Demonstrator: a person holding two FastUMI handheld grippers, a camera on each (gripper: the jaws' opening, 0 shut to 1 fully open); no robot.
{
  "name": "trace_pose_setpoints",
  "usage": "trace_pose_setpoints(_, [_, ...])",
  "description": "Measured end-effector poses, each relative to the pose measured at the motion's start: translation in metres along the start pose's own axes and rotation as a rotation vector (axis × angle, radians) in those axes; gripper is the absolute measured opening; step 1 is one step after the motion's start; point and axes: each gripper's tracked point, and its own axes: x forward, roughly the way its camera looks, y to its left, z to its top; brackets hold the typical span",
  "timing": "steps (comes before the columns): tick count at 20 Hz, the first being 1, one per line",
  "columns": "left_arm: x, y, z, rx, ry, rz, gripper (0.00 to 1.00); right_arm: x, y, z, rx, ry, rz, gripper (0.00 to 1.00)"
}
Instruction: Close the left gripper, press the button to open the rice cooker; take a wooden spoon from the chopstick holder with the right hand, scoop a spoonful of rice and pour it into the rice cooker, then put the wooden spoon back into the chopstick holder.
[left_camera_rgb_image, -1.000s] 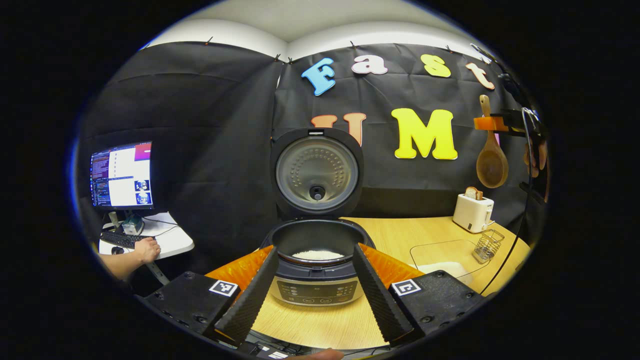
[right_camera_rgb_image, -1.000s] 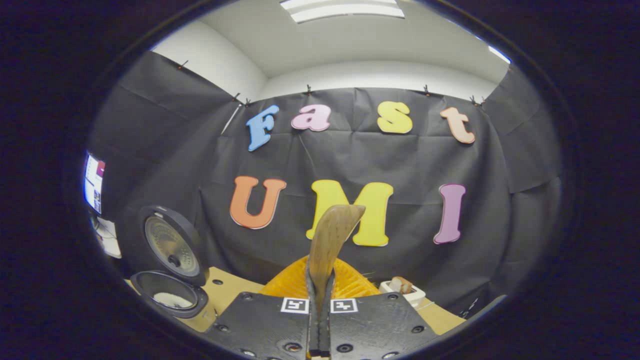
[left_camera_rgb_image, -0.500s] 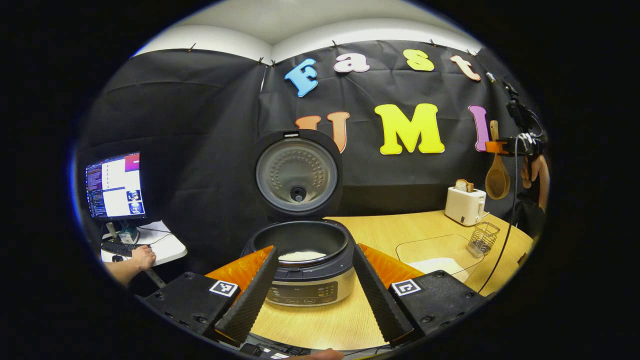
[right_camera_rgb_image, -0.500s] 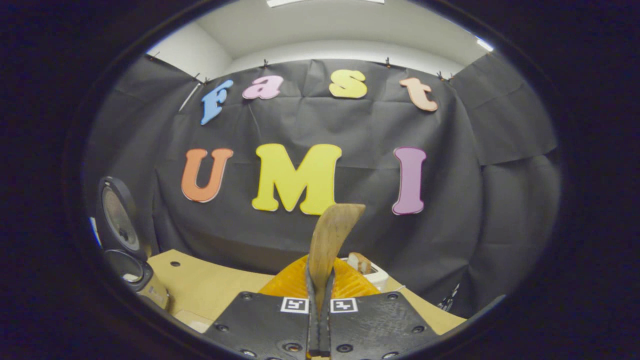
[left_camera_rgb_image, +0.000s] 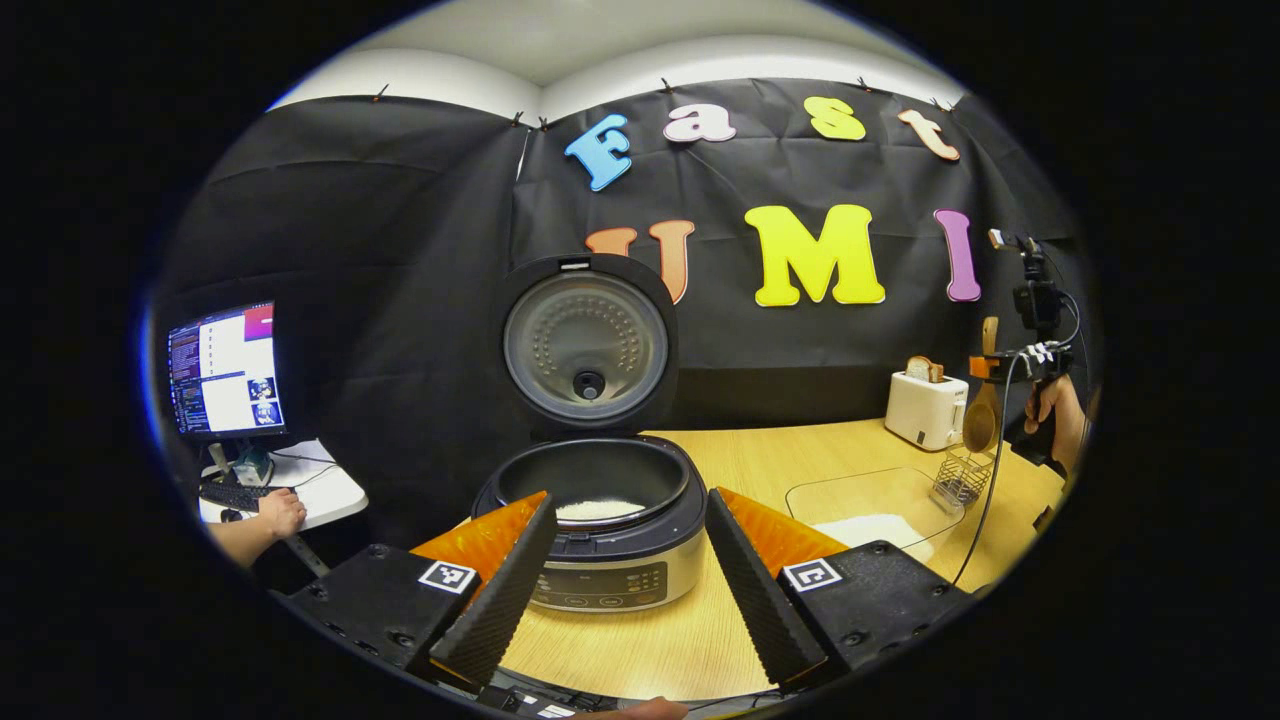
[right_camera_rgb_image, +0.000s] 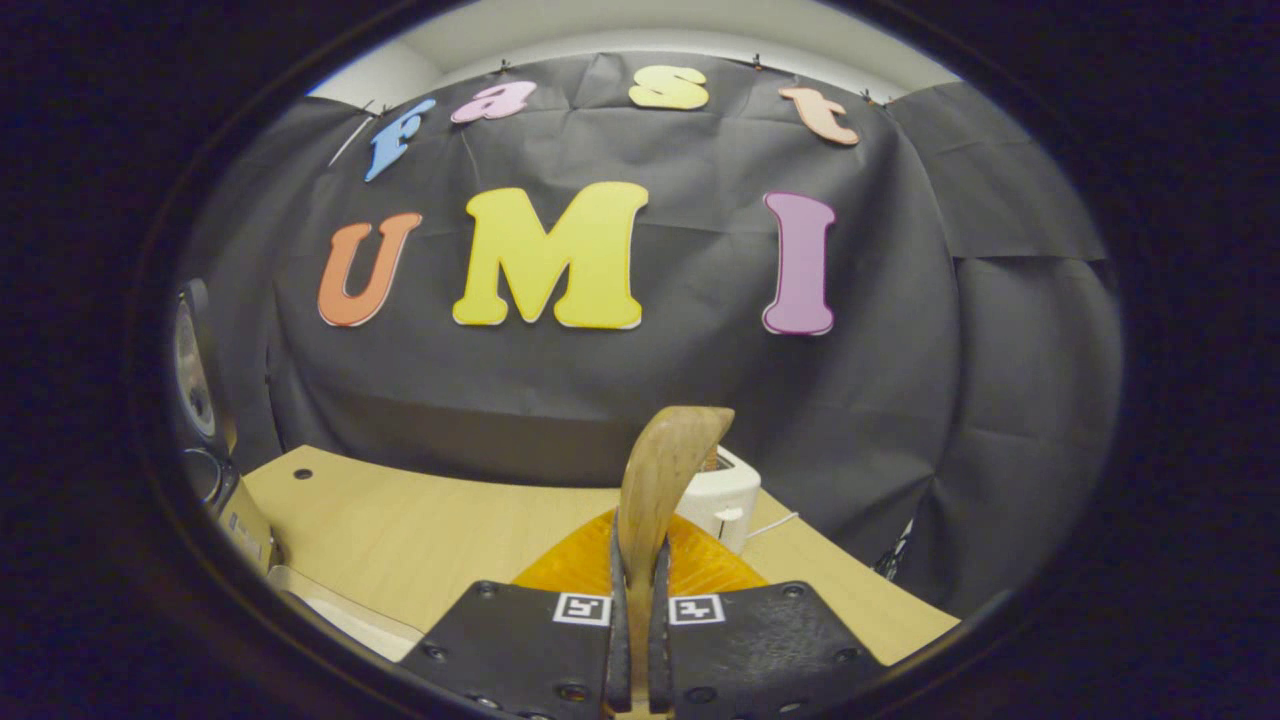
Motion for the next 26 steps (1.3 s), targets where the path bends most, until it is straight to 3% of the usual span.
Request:
trace_pose_setpoints(3, [0.003,0.005,-0.002,-0.006,0.009,0.007,0.95,0.002,-0.002,-0.016,0.008,0.033,-0.002,0.07])
trace_pose_setpoints(8, [0.003,0.009,-0.003,-0.012,0.013,0.014,0.95,-0.001,0.001,-0.037,0.009,0.067,0.014,0.27])
trace_pose_setpoints(9, [0.003,0.008,-0.003,-0.012,0.012,0.014,0.95,-0.001,-0.004,-0.038,0.007,0.058,0.0,0.27])
trace_pose_setpoints(10, [0.003,0.007,-0.003,-0.011,0.01,0.012,0.95,-0.005,-0.008,-0.033,0.007,0.041,-0.013,0.34])
trace_pose_setpoints(15, [0.0,-0.001,0.001,-0.003,-0.002,0.01,0.96,-0.017,-0.026,-0.013,0.012,-0.032,-0.06,0.41])
trace_pose_setpoints(16, [-0.001,-0.003,0.002,-0.004,-0.007,0.005,0.96,-0.021,-0.029,-0.011,0.015,-0.039,-0.058,0.53])
trace_pose_setpoints(18, [-0.001,-0.011,0.001,-0.01,-0.004,-0.022,0.96,-0.028,-0.035,-0.007,0.014,-0.052,-0.057,0.67])
trace_pose_setpoints(20, [-0.001,-0.015,0.0,-0.017,-0.001,-0.042,0.95,-0.037,-0.04,-0.005,-0.011,-0.07,-0.052,0.73])
trace_pose_setpoints(23, [-0.001,-0.018,0.001,-0.024,0.001,-0.067,0.95,-0.052,-0.041,0.0,-0.048,-0.101,-0.014,0.96])
trace_pose_setpoints(26, [-0.002,-0.01,0.009,-0.025,-0.018,-0.04,0.95,-0.068,-0.049,0.006,-0.071,-0.127,0.003,0.95])
